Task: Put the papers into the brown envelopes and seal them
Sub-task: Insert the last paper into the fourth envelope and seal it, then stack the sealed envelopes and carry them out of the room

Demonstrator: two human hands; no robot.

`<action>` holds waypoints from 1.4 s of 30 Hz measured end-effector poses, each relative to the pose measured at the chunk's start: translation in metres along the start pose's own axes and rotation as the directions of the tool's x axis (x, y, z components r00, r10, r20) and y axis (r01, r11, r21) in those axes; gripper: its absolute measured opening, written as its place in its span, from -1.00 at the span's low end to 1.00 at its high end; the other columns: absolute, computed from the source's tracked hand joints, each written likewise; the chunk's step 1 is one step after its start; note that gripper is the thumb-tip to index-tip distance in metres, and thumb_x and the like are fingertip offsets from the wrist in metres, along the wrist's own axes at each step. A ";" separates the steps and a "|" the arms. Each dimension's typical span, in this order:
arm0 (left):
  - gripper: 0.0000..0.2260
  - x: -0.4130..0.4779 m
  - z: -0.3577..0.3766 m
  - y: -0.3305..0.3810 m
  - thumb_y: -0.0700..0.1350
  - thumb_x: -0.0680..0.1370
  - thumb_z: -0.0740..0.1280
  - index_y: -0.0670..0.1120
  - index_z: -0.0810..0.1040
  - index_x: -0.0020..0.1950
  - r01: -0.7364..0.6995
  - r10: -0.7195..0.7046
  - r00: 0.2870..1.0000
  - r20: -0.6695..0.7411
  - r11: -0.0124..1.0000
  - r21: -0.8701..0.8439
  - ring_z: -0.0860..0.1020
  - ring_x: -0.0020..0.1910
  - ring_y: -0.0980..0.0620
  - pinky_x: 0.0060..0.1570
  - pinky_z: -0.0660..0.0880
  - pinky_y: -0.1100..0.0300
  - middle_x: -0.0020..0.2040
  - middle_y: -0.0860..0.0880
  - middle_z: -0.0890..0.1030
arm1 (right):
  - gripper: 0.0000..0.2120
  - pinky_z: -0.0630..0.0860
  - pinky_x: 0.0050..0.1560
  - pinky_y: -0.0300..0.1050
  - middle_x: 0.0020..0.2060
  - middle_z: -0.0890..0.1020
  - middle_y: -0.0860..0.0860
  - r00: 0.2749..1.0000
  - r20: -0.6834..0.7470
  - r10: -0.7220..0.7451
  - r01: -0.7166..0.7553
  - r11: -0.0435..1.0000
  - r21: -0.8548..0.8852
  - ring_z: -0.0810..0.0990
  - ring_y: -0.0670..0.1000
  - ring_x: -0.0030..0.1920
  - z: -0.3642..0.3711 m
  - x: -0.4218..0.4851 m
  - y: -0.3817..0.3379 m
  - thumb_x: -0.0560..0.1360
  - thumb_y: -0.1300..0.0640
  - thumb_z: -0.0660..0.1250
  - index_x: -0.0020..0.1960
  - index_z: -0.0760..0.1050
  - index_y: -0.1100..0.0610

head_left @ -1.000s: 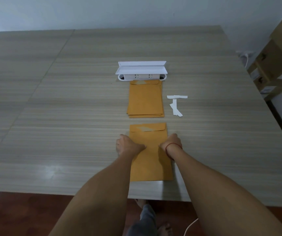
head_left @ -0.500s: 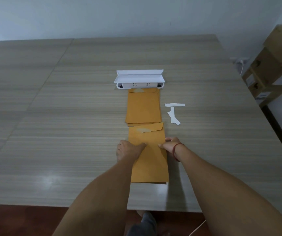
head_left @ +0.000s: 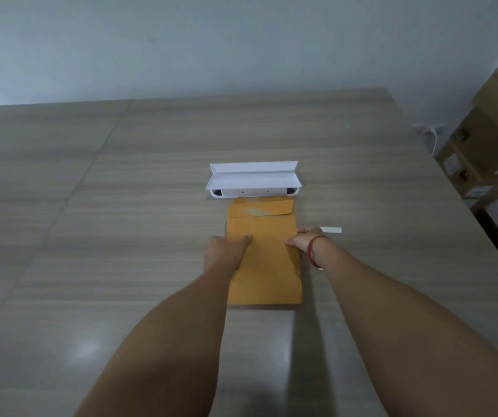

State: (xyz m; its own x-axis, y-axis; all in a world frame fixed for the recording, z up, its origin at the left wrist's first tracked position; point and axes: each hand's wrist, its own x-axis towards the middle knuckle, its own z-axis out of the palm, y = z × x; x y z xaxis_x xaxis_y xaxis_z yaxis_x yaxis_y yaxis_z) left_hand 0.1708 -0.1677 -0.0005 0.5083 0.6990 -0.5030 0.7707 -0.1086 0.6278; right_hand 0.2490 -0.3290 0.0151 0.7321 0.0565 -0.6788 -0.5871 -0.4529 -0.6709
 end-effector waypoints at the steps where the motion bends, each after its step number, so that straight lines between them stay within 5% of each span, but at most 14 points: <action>1: -0.17 0.013 0.002 0.008 0.37 0.08 0.44 -0.20 0.55 0.12 -0.008 0.008 1.000 -0.003 1.000 0.009 0.63 -0.01 -0.17 -0.06 0.60 -0.04 0.02 -0.17 0.65 | -0.51 0.42 0.34 -0.02 0.30 0.49 0.15 1.000 -0.028 0.004 -0.003 1.000 0.018 0.49 0.14 0.30 0.004 0.010 -0.007 0.45 0.25 0.45 0.34 0.40 0.20; 6: -0.38 0.050 0.009 0.041 0.26 0.24 0.49 -0.15 0.53 0.08 -0.001 0.003 1.000 -0.017 0.994 0.112 0.59 0.05 -0.15 0.03 0.58 -0.02 0.04 -0.11 0.59 | -0.56 0.46 0.22 -0.07 0.28 0.52 0.15 0.991 -0.133 0.022 -0.026 0.999 -0.025 0.50 0.16 0.29 0.019 0.048 -0.030 0.48 0.28 0.41 0.34 0.43 0.23; 11: -0.37 0.080 0.029 0.044 0.19 0.35 0.46 -0.17 0.42 0.25 0.017 -0.023 1.000 0.017 0.966 0.260 0.46 0.27 -0.18 0.25 0.46 -0.03 0.24 -0.17 0.48 | -0.89 0.44 -0.18 -0.14 0.00 0.63 0.12 0.956 -0.286 -0.064 -0.029 0.951 -0.309 0.60 0.15 0.00 0.037 0.081 -0.026 0.40 0.14 0.40 -0.09 0.54 0.13; 13: -0.33 0.086 0.034 0.043 0.16 0.35 0.47 -0.18 0.36 0.30 0.024 -0.032 0.999 0.026 0.968 0.249 0.44 0.31 -0.19 0.28 0.44 -0.02 0.28 -0.19 0.45 | -0.80 0.42 -0.21 -0.13 -0.09 0.57 0.09 0.955 -0.286 -0.074 -0.025 0.944 -0.328 0.55 0.11 -0.10 0.045 0.094 -0.022 0.34 0.03 0.41 -0.19 0.42 0.07; 18: -0.18 0.088 0.034 0.039 0.19 0.30 0.51 -0.20 0.27 0.36 0.046 -0.063 0.996 0.064 0.969 0.244 0.42 0.33 -0.18 0.29 0.43 -0.03 0.32 -0.17 0.43 | -0.26 0.52 0.16 0.05 0.23 0.53 0.16 0.960 -0.260 0.104 -0.150 0.975 -0.165 0.53 0.22 0.24 0.053 0.080 -0.039 0.29 -0.07 0.56 0.32 0.35 0.21; 22: -0.22 0.079 0.023 0.033 0.15 0.31 0.51 -0.23 0.32 0.36 0.046 -0.085 0.976 0.201 0.981 0.190 0.50 0.23 -0.18 0.22 0.50 -0.02 0.24 -0.16 0.51 | -0.33 0.53 0.18 0.04 0.26 0.53 0.19 0.977 -0.117 0.176 -0.200 0.951 -0.236 0.54 0.20 0.23 0.050 0.060 -0.034 0.42 -0.08 0.46 0.35 0.37 0.28; 26: -0.15 0.051 0.012 0.021 0.16 0.32 0.49 -0.24 0.23 0.42 0.001 -0.045 0.970 0.241 0.984 0.180 0.45 0.30 -0.20 0.29 0.44 -0.06 0.32 -0.19 0.45 | -0.22 0.37 0.38 0.08 0.47 0.27 0.18 0.987 -0.034 0.156 -0.159 0.960 -0.231 0.35 0.21 0.42 0.048 0.036 -0.024 0.53 -0.06 0.31 0.55 0.01 0.24; 29: -0.13 0.030 0.000 0.015 0.17 0.35 0.49 -0.23 0.16 0.45 -0.058 0.022 0.977 0.214 0.984 0.166 0.39 0.36 -0.21 0.33 0.39 -0.07 0.38 -0.20 0.39 | -0.16 0.34 0.40 0.11 0.50 0.21 0.13 0.996 0.009 0.085 -0.081 0.972 -0.219 0.30 0.20 0.44 0.041 0.017 -0.018 0.52 -0.08 0.33 0.57 -0.08 0.16; 33: -0.20 -0.005 -0.018 0.009 0.12 0.40 0.49 -0.24 0.18 0.42 -0.217 0.197 0.971 0.136 0.964 0.152 0.36 0.38 -0.20 0.32 0.39 -0.04 0.38 -0.20 0.37 | -0.15 0.45 0.30 0.13 0.39 0.41 0.11 0.996 0.065 -0.057 0.070 0.970 -0.233 0.44 0.18 0.34 0.035 -0.010 0.000 0.34 -0.10 0.48 0.50 0.17 0.09; 38: -0.45 -0.048 -0.027 -0.014 0.11 0.46 0.43 -0.20 0.29 0.23 -0.472 0.475 0.878 -0.050 0.879 0.063 0.46 0.19 -0.16 0.07 0.41 0.04 0.18 -0.18 0.45 | -0.41 0.46 0.25 0.07 0.27 0.50 0.12 0.938 -0.068 -0.340 0.320 0.924 -0.209 0.49 0.19 0.28 0.029 -0.059 0.019 0.45 0.05 0.43 0.36 0.26 0.17; 42: -0.45 -0.071 -0.026 -0.029 0.17 0.48 0.38 -0.11 0.24 0.27 -0.499 0.486 0.861 -0.152 0.865 -0.061 0.49 0.17 -0.13 0.12 0.50 -0.06 0.21 -0.10 0.46 | -0.53 0.44 0.24 0.06 0.24 0.52 0.15 0.859 -0.129 -0.496 0.466 0.860 -0.207 0.51 0.17 0.25 0.030 -0.077 0.024 0.49 0.11 0.41 0.28 0.27 0.19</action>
State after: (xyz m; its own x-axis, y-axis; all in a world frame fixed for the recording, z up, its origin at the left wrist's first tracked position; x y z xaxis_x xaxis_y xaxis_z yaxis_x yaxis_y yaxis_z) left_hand 0.1025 -0.1952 0.0325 0.7537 0.6561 -0.0378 0.3895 -0.3997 0.8298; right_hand 0.1684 -0.3175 0.0426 0.9644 0.1583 -0.2118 -0.0928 -0.5473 -0.8318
